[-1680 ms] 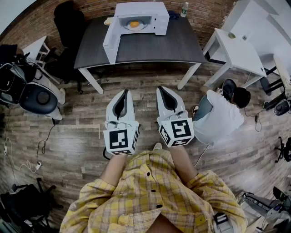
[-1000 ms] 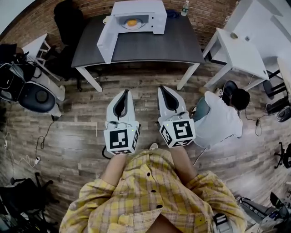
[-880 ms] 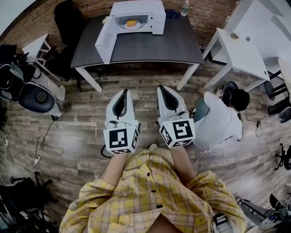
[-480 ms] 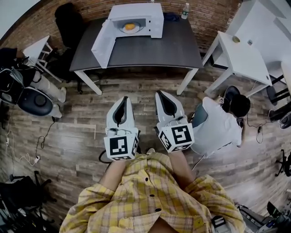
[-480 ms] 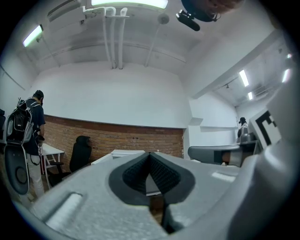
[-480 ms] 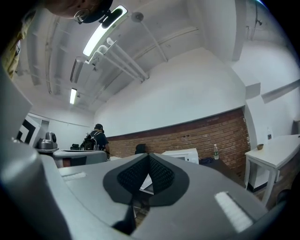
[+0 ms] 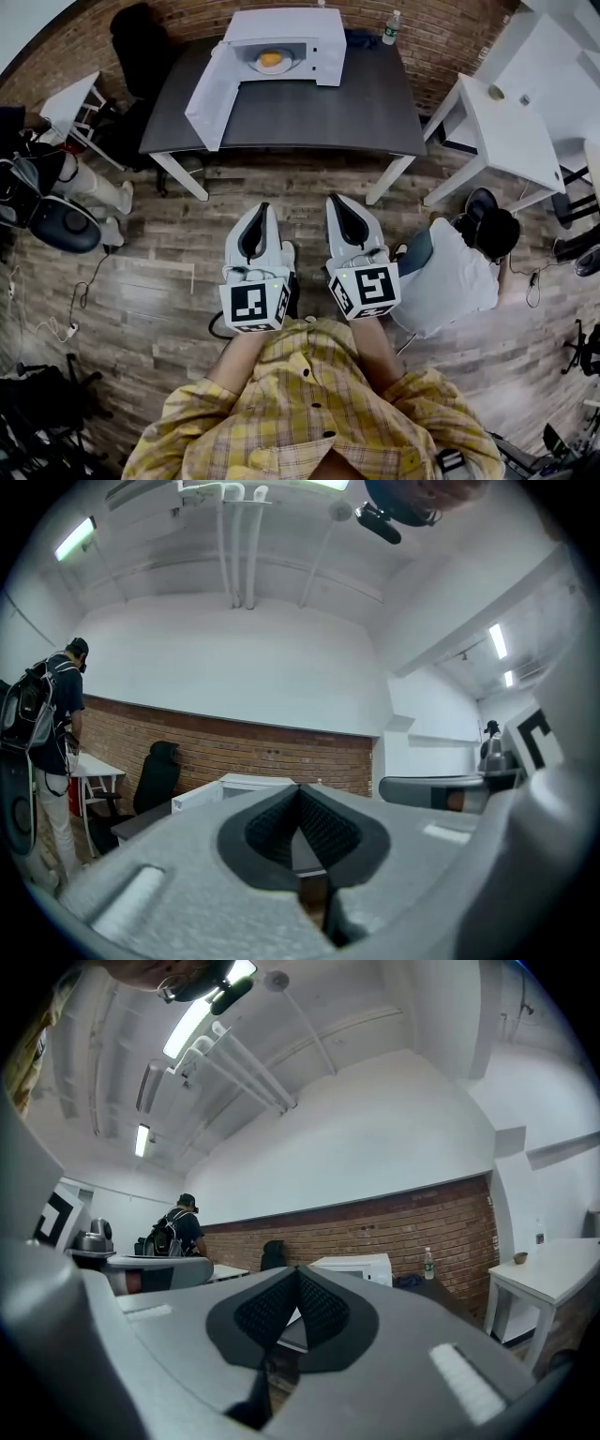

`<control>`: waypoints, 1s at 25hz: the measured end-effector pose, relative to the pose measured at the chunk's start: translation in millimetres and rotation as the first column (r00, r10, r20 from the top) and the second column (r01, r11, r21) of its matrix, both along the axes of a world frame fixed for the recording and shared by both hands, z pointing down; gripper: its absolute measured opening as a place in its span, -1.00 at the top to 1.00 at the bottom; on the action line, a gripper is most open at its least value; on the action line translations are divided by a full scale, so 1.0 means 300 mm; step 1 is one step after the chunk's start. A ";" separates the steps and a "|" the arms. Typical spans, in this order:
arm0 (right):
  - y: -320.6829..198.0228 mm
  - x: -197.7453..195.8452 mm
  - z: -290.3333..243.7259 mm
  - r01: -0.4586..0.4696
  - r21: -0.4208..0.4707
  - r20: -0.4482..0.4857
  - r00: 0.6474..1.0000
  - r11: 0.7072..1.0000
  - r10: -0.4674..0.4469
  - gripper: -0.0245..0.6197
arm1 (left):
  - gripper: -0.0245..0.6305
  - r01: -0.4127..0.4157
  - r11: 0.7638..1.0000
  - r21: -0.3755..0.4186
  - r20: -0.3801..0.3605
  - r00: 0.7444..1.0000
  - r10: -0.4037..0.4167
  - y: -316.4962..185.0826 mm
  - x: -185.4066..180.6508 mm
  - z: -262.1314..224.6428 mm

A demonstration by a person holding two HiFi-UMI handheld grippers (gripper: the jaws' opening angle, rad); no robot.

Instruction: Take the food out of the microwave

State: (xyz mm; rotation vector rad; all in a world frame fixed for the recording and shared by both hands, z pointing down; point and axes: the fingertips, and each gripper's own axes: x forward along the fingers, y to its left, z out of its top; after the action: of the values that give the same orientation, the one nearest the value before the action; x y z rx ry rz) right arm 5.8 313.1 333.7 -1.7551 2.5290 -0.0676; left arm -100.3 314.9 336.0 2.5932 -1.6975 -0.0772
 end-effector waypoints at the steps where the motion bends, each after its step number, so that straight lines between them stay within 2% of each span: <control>1: -0.033 0.002 0.003 -0.001 -0.004 0.000 1.000 1.000 0.001 0.91 | 0.93 0.002 1.000 -0.001 -0.001 1.000 -0.002 -0.033 0.002 0.002; 16: -0.596 -0.009 -0.041 -0.018 -0.035 0.001 1.000 0.999 0.018 0.91 | 0.93 -0.037 0.999 -0.009 -0.024 0.999 0.037 -0.607 0.029 -0.058; 25: -0.898 -0.043 -0.054 -0.040 -0.052 -0.008 0.999 0.998 0.040 0.91 | 0.93 -0.096 0.995 -0.030 -0.075 0.993 0.093 -0.932 0.025 -0.073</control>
State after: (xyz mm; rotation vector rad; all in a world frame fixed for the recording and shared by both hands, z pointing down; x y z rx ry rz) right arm -7.0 43.5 317.5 -1.8272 2.5179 -0.1278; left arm -92.7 35.3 314.2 2.6077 -1.5369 -0.1385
